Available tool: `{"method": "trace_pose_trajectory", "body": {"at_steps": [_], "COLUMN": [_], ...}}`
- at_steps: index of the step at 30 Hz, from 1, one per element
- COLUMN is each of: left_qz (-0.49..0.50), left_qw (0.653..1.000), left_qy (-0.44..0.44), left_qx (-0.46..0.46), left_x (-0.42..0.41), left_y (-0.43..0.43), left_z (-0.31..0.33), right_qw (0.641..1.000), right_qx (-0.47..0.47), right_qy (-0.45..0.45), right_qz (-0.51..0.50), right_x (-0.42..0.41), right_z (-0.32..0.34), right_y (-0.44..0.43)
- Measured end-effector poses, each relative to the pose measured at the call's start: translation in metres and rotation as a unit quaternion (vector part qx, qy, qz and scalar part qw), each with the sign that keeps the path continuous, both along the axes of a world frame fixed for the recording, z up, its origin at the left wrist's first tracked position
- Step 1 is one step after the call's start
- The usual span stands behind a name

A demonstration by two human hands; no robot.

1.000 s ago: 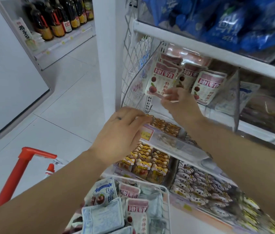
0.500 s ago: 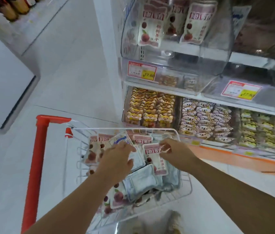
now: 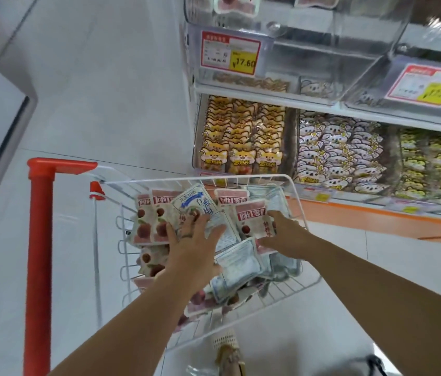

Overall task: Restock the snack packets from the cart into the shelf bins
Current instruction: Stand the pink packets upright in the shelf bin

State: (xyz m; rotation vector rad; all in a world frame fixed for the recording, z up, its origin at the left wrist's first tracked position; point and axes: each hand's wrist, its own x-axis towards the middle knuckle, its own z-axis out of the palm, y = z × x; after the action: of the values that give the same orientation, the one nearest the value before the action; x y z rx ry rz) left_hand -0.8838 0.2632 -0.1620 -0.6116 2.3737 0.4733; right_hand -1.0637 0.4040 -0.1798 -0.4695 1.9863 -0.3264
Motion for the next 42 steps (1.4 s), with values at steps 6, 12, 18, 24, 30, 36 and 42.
{"method": "trace_pose_trajectory", "body": {"at_steps": [6,12,18,24,30,36,42], "left_qz": [-0.01,-0.019,-0.021,-0.02,-0.011,0.007,0.005], "left_qw": [1.0,1.0,0.999,0.999,0.999,0.999,1.0], "left_qy": [0.011,0.013,0.024,0.036,0.041,0.035,0.015], "left_qx": [0.002,0.001,0.008,0.012,0.011,0.014,0.015], "left_x": [-0.003,-0.004,-0.003,-0.002,0.002,0.008,0.012], "left_y": [-0.002,-0.003,-0.006,-0.009,-0.011,-0.02,-0.025], "left_z": [-0.003,-0.005,-0.007,-0.01,-0.008,-0.004,0.002], "right_qw": [0.999,0.994,0.994,0.968,0.963,0.975,0.967], "right_qx": [0.025,0.007,0.019,-0.076,-0.105,-0.043,-0.042], "right_qy": [0.016,0.105,0.051,-0.001,-0.094,-0.081,-0.082], "right_qz": [0.02,-0.005,-0.091,-0.241,-0.229,-0.201,-0.238], "right_x": [-0.003,0.002,0.003,0.004,0.004,0.014,0.02], "right_z": [0.0,-0.014,-0.022,-0.022,-0.014,-0.018,-0.015], "right_y": [-0.003,-0.011,-0.012,-0.02,-0.039,-0.074,-0.074]}}
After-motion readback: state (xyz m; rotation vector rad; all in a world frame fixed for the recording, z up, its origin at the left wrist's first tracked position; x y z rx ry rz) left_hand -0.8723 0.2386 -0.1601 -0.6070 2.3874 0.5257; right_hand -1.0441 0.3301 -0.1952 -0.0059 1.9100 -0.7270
